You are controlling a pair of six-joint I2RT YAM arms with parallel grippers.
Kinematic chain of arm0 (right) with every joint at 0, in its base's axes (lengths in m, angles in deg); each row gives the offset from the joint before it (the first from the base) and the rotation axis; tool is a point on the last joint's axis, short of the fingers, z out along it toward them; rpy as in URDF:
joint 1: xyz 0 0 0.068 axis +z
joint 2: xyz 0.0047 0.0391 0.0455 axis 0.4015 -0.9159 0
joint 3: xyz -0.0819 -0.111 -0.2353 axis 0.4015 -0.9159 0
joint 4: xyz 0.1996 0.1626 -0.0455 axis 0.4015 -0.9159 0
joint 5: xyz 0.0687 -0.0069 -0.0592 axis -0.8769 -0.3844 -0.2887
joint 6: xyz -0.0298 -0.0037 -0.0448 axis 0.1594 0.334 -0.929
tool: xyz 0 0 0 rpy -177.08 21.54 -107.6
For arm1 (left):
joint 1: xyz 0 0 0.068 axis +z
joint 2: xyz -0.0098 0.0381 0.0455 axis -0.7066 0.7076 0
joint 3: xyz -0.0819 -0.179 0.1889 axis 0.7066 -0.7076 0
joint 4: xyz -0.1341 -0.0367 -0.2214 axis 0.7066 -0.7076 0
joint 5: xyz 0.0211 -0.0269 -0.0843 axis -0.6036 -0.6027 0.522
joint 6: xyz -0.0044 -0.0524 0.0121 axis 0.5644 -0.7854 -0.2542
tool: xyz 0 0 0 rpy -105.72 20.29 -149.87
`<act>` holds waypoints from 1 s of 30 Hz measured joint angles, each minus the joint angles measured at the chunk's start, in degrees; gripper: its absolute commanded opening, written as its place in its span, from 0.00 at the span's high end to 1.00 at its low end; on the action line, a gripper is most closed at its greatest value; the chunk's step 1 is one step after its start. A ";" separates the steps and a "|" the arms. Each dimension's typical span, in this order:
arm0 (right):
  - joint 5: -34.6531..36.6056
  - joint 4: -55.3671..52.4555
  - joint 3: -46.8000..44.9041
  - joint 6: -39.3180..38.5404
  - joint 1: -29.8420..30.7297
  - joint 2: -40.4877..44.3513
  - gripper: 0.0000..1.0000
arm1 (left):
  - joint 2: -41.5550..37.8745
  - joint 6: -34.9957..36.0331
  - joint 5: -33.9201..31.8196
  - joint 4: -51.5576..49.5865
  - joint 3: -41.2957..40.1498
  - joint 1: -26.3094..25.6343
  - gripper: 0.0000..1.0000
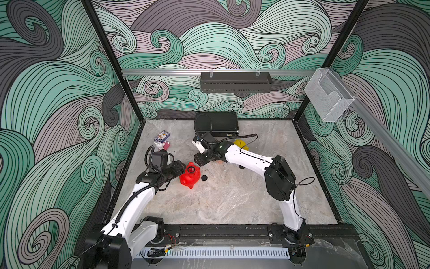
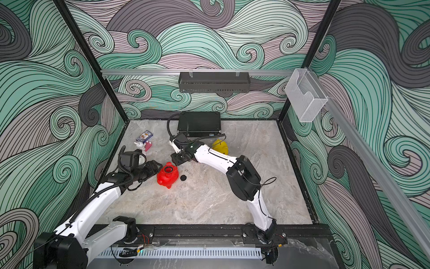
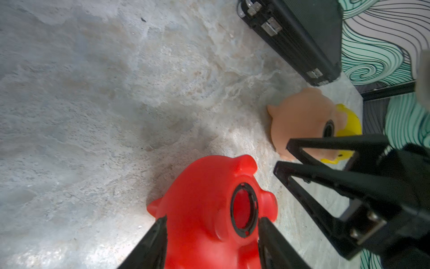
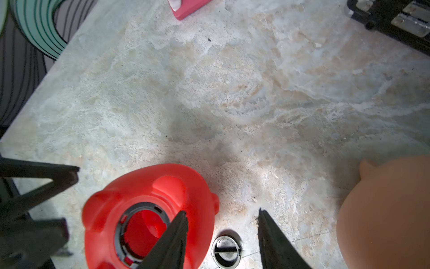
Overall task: Close piggy banks
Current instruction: Adjust the piggy bank at the center of the board.
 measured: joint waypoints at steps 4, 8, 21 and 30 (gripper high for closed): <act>-2.12 0.70 5.22 -0.02 0.00 -1.33 0.47 | -1.86 0.22 3.13 -0.04 -2.54 -0.02 0.30; -4.42 0.59 10.64 -0.24 0.00 -4.68 0.47 | -1.29 0.22 5.22 0.02 -3.56 -0.94 0.27; -6.25 -3.30 15.26 -1.42 0.68 -12.63 0.47 | 2.95 0.46 5.86 1.27 -3.34 -1.90 0.25; -5.60 -3.52 14.19 -2.03 0.79 -12.63 0.48 | 1.64 0.50 4.72 0.09 -3.13 -2.67 0.21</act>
